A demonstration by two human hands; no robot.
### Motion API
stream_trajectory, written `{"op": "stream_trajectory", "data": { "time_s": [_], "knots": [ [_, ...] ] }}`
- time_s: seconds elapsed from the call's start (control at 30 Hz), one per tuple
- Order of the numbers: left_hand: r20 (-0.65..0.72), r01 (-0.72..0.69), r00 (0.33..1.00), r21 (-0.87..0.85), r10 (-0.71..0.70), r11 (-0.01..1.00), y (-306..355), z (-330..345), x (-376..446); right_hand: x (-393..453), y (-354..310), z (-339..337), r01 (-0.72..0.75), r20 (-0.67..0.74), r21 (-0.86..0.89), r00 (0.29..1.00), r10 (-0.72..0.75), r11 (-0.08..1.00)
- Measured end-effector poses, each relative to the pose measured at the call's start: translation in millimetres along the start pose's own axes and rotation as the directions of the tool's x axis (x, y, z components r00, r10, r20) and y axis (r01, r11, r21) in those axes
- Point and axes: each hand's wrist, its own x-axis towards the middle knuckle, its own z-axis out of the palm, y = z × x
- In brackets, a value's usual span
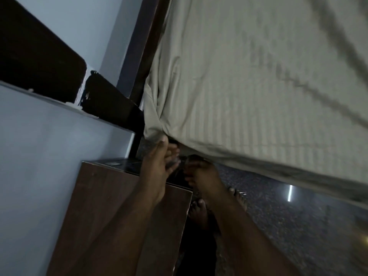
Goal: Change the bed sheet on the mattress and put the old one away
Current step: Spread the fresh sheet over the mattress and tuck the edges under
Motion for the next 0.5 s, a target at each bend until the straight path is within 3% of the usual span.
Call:
{"op": "stream_trajectory", "data": {
  "time_s": [0.03,0.1,0.17,0.2,0.23,0.3,0.4,0.43,0.5],
  "knots": [
    [-0.052,0.052,0.997,-0.051,-0.055,0.997,-4.7,-1.5,2.9,-19.5,-7.4,3.6,0.169,-0.021,-0.214,0.984,-0.177,0.962],
    [-0.099,0.129,0.984,-0.167,-0.147,0.977,-12.1,-3.3,11.7,-57.2,-26.5,10.5,0.451,-0.006,-0.504,0.851,-0.525,0.736],
    [-0.081,0.177,0.977,-0.211,-0.198,0.961,-13.9,-3.0,19.2,-82.8,-59.1,15.8,0.606,0.035,-0.591,0.679,-0.734,0.532],
    [-0.062,0.191,0.976,-0.217,-0.209,0.957,-13.2,-1.1,22.5,-88.3,-74.3,16.2,0.624,0.029,-0.625,0.620,-0.784,0.470],
    [-0.063,0.191,0.976,-0.207,-0.208,0.960,-12.4,1.1,24.9,-87.4,-83.2,15.1,0.621,-0.008,-0.618,0.608,-0.794,0.482],
    [-0.164,0.109,0.976,-0.200,-0.143,0.974,-7.6,6.9,23.7,-78.9,-86.6,13.5,0.593,-0.112,-0.454,0.702,-0.703,0.665],
    [-0.349,-0.163,0.929,-0.096,0.120,0.982,2.3,10.6,12.1,-62.6,-53.2,16.7,0.346,-0.195,-0.033,0.918,-0.346,0.938],
    [-0.347,-0.207,0.919,-0.023,0.187,0.978,7.7,13.1,4.6,-55.5,-41.4,17.7,0.222,-0.187,0.112,0.962,-0.199,0.969],
    [-0.256,-0.214,0.937,0.120,0.239,0.969,22.2,20.5,-8.6,-37.2,-27.1,22.0,-0.006,-0.107,0.388,0.993,0.052,0.922]
  ]
}}
